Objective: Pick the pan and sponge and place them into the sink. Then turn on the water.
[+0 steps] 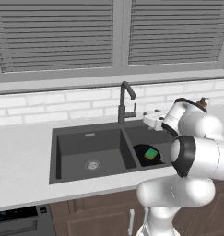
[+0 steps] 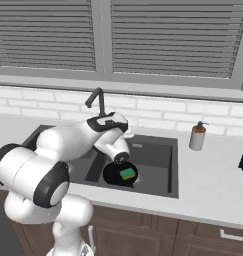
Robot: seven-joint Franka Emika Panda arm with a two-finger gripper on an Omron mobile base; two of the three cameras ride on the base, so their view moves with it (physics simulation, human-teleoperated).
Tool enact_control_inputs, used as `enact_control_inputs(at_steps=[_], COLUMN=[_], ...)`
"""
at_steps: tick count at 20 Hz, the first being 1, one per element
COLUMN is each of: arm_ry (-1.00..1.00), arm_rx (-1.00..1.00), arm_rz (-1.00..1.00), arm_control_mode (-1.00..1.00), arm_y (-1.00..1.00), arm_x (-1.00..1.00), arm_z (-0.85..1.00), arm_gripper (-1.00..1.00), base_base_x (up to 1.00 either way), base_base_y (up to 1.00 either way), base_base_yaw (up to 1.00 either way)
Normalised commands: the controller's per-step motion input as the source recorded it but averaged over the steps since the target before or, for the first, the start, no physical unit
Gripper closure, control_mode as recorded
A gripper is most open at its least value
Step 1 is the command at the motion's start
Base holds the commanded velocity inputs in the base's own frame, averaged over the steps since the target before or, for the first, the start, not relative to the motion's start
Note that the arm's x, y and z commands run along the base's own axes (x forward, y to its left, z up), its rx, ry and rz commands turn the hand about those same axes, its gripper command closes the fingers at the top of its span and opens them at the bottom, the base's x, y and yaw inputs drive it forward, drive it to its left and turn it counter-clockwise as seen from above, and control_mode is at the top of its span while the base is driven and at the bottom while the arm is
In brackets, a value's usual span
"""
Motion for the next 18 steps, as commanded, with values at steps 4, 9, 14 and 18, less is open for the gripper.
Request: enact_control_inputs(at_steps=[4,9,14,18], arm_ry=[0.0,0.0,0.0,-0.01], arm_rx=[-0.02,-0.03,-0.1,-0.15], arm_rz=[0.0,0.0,0.0,0.0], arm_control_mode=[-1.0,-1.0,-1.0,-1.0], arm_y=[0.0,0.0,0.0,0.0], arm_x=[0.43,0.46,0.38,0.33], arm_z=[0.0,-0.07,-0.2,-0.22], arm_gripper=[-1.0,-1.0,-1.0,-1.0], base_base_x=[0.0,0.0,0.0,0.0], base_base_y=[0.0,0.0,0.0,0.0], base_base_yaw=[0.0,0.0,0.0,0.0])
